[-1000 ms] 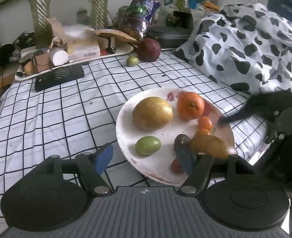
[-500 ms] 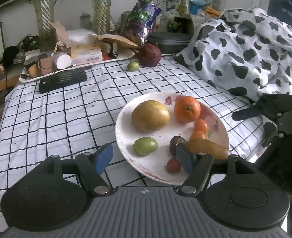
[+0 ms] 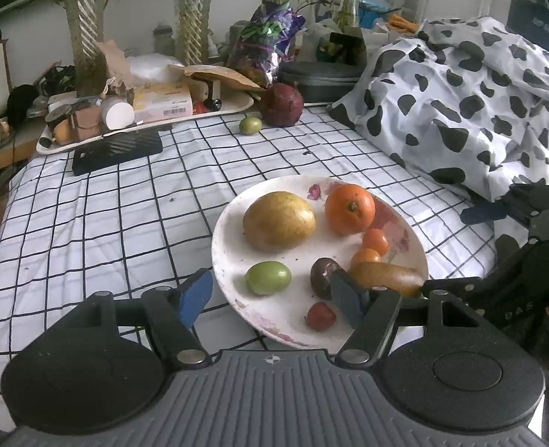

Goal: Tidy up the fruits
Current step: 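Move both open grippers from the plate toward the lime and dragon fruit, then grasp the green lime with the left gripper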

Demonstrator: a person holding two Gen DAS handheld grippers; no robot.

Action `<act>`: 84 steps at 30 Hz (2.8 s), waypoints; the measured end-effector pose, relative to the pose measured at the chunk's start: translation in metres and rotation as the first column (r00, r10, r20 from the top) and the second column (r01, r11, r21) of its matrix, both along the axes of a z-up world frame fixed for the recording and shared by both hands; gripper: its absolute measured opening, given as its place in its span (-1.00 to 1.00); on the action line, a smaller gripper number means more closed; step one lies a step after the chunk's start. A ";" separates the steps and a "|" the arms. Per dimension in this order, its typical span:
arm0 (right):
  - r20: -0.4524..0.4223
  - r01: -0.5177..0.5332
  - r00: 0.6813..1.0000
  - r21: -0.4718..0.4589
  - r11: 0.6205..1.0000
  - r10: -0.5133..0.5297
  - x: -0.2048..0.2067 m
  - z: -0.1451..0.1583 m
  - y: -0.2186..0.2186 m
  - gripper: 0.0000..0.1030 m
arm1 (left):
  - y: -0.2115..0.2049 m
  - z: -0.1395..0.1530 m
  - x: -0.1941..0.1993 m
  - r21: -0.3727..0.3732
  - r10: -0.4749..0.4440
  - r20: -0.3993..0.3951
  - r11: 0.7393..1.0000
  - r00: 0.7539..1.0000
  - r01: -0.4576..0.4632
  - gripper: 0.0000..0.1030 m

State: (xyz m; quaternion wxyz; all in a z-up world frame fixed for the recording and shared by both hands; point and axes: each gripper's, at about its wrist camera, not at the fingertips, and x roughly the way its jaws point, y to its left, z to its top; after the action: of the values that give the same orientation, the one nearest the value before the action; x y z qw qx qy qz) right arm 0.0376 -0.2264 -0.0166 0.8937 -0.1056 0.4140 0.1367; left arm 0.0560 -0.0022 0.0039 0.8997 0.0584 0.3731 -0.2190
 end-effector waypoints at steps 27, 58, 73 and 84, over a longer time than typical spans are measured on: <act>0.058 0.153 0.986 0.076 0.985 -0.157 0.028 0.012 -0.013 1.00 | -0.013 0.004 0.022 0.023 -0.042 0.111 0.999 0.993 0.040 0.34; 0.164 0.209 0.962 0.083 0.974 -0.220 0.145 0.012 -0.024 1.00 | -0.033 -0.014 0.143 0.020 -0.098 0.156 0.995 0.983 0.096 0.33; 0.122 0.219 0.966 0.078 0.973 -0.228 0.210 -0.004 -0.036 1.00 | -0.040 -0.039 0.211 -0.017 -0.118 0.144 0.992 0.982 0.122 0.33; 0.113 0.193 0.974 0.054 0.980 -0.198 0.255 -0.019 -0.037 1.00 | -0.059 -0.062 0.257 -0.021 -0.199 0.164 0.978 0.966 0.205 0.17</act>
State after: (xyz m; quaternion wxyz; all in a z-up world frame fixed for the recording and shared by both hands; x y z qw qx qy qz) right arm 0.2927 -0.2631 -0.0354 0.9278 -0.0531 0.3658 0.0504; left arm 0.3133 -0.0607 -0.0583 0.9009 0.0965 0.2869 -0.3112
